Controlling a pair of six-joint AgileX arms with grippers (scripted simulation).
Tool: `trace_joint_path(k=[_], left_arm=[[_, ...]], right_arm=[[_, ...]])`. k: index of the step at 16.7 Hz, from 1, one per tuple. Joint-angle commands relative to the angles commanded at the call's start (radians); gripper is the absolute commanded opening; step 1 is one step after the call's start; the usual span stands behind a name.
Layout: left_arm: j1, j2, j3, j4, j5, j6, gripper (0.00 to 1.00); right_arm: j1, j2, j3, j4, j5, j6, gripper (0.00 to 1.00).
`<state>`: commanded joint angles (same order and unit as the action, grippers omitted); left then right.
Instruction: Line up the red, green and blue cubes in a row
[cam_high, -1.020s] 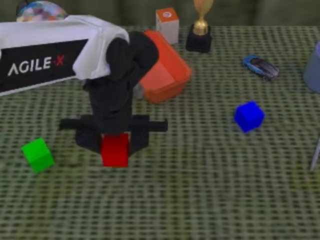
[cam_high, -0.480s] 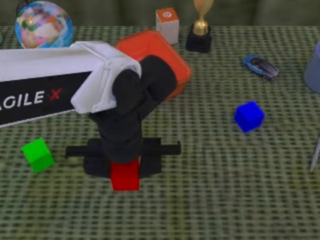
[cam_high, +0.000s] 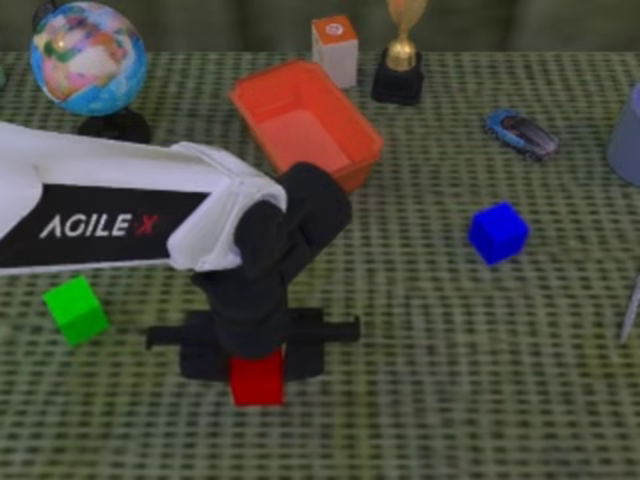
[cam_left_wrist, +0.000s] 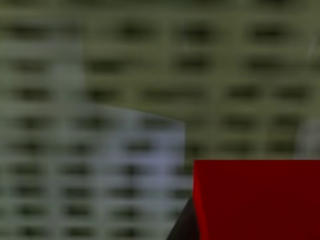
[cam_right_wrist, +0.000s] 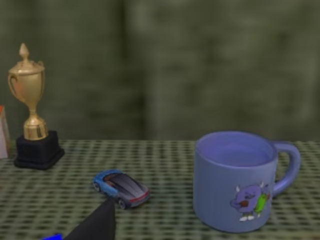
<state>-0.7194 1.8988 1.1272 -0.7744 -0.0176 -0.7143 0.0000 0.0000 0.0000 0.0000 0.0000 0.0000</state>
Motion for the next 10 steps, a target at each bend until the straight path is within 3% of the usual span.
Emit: trace_joint_path(k=[6, 10], left_arm=[[-0.002, 0.026, -0.033, 0.059, -0.001, 0.001, 0.0], [-0.002, 0.026, -0.033, 0.059, -0.001, 0.001, 0.3]], right_arm=[[0.0, 0.0, 0.0, 0.0, 0.0, 0.0, 1.0], [0.0, 0.0, 0.0, 0.0, 0.0, 0.0, 1.0]])
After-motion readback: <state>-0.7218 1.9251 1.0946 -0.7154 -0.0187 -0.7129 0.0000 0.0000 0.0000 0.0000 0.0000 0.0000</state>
